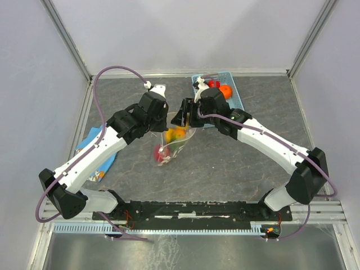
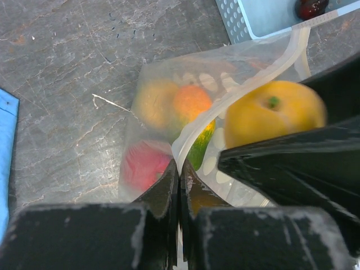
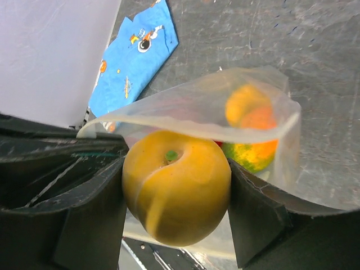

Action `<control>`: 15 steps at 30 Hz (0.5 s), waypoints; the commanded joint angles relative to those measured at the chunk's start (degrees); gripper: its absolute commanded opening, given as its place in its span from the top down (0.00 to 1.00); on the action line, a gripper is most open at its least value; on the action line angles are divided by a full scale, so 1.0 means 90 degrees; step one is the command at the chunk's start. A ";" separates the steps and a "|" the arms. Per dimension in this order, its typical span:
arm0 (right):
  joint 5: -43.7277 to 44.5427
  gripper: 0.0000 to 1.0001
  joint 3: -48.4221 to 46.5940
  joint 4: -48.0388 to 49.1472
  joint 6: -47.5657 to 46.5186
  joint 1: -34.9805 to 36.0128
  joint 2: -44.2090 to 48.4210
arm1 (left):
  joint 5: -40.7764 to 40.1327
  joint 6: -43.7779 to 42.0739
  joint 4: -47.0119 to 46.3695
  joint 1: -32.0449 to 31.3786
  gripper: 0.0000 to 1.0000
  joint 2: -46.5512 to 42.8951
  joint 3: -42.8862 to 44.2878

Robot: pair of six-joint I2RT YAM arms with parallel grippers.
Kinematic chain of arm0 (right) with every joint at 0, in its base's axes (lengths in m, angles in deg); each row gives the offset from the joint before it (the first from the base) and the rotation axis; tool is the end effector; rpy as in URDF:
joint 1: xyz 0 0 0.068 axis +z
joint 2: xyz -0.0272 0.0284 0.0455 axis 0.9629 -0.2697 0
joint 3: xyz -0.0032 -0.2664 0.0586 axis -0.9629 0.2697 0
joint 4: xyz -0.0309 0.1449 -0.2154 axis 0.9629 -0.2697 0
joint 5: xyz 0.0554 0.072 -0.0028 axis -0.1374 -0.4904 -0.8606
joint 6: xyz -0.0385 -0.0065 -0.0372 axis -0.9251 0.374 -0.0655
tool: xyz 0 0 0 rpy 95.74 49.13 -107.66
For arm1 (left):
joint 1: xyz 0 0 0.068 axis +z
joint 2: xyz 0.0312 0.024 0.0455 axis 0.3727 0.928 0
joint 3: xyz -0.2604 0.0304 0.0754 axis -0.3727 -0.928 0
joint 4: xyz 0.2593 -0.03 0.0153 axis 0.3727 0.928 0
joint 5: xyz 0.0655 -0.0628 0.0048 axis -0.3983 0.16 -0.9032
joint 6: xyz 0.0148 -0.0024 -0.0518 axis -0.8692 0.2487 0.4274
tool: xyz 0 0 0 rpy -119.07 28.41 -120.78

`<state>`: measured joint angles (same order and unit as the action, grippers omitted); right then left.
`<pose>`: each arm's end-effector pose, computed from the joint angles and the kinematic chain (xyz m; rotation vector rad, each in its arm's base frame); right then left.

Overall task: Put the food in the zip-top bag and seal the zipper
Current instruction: Place the fake fruit in the zipper food storage bag.

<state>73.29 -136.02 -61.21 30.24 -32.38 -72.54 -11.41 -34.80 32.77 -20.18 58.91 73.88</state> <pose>0.2534 0.2357 0.3460 -0.1360 2.2285 1.0145 0.2088 -0.1746 0.3749 0.1763 2.2946 -0.2755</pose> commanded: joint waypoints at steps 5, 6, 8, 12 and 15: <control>-0.0341 0.40 0.0057 0.0724 0.0490 0.0167 -0.0706 | 0.0163 0.0149 -0.0377 0.0024 0.97 -0.0031 -0.0079; -0.0342 0.40 0.0038 0.0683 0.0507 0.0182 -0.0798 | 0.0179 0.0165 -0.0396 0.0025 0.97 -0.0022 -0.0103; -0.0334 0.39 0.0048 0.0666 0.0556 0.0220 -0.0958 | 0.0193 0.0194 -0.0412 0.0025 0.97 -0.0004 -0.0136; -0.0318 0.34 0.0050 0.0671 0.0610 0.0275 -0.1173 | 0.0191 0.0195 -0.0416 0.0026 0.97 0.0016 -0.0173; -0.0373 0.27 -0.0032 0.0618 0.0630 0.0293 -0.1310 | 0.0188 0.0200 -0.0419 0.0026 0.97 0.0027 -0.0179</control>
<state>70.69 -135.15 -57.69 34.90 -30.17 -83.44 -10.49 -34.74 31.30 -20.18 59.17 72.06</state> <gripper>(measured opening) 0.712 0.043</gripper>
